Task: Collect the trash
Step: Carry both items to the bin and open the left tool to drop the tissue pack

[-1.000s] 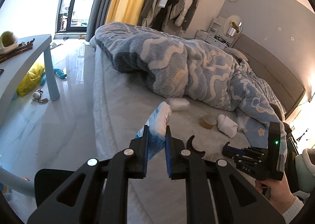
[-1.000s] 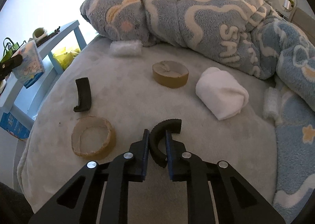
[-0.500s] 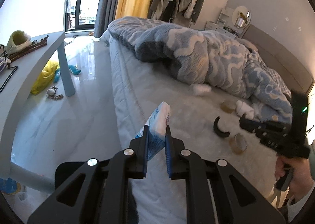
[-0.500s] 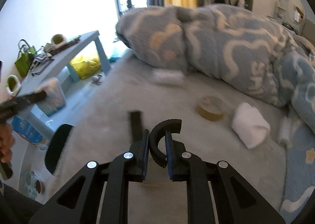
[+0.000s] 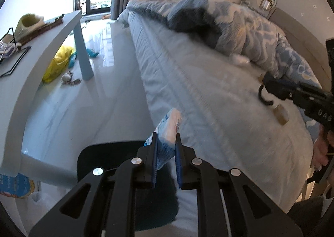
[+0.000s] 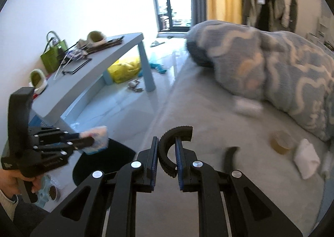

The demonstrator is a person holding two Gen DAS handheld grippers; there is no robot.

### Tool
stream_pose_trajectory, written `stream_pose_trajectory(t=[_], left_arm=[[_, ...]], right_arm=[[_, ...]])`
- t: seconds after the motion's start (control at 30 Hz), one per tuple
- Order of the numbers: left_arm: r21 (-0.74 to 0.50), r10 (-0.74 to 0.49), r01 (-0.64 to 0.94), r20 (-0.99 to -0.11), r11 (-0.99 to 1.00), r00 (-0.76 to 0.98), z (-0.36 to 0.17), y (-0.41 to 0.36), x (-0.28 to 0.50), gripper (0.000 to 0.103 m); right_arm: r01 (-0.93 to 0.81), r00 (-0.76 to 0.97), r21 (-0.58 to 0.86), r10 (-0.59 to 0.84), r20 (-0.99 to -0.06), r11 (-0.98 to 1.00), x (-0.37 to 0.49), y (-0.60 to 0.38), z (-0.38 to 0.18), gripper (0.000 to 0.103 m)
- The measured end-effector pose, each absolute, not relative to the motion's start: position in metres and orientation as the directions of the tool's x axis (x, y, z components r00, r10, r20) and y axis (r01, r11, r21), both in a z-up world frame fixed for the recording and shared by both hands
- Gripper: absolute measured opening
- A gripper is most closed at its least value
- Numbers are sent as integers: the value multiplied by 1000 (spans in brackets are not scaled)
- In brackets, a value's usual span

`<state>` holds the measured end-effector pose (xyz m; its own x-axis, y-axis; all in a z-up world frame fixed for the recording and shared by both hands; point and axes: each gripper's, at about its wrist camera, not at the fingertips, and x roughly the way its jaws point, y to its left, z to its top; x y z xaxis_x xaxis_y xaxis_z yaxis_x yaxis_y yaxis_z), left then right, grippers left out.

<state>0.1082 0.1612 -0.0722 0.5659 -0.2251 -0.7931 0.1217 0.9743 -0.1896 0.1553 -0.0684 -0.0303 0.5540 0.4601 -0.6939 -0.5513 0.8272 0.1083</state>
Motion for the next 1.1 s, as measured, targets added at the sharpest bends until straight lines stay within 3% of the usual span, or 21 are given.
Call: stream_pose_trajectory(t=[0.8, 0.9, 1.1], left_arm=[[-188, -193, 46, -930, 981, 314, -152, 233, 80, 16], [-174, -178, 39, -936, 984, 305, -157, 239, 75, 19], [-198, -195, 24, -929, 980, 316, -154, 254, 71, 37]], right_arm=[[-709, 373, 163, 560, -740, 687, 132, 81, -60, 16], [-714, 357, 169, 560, -748, 680, 132, 91, -67, 16], [-711, 325, 187, 552, -768, 678, 135, 108, -82, 16]])
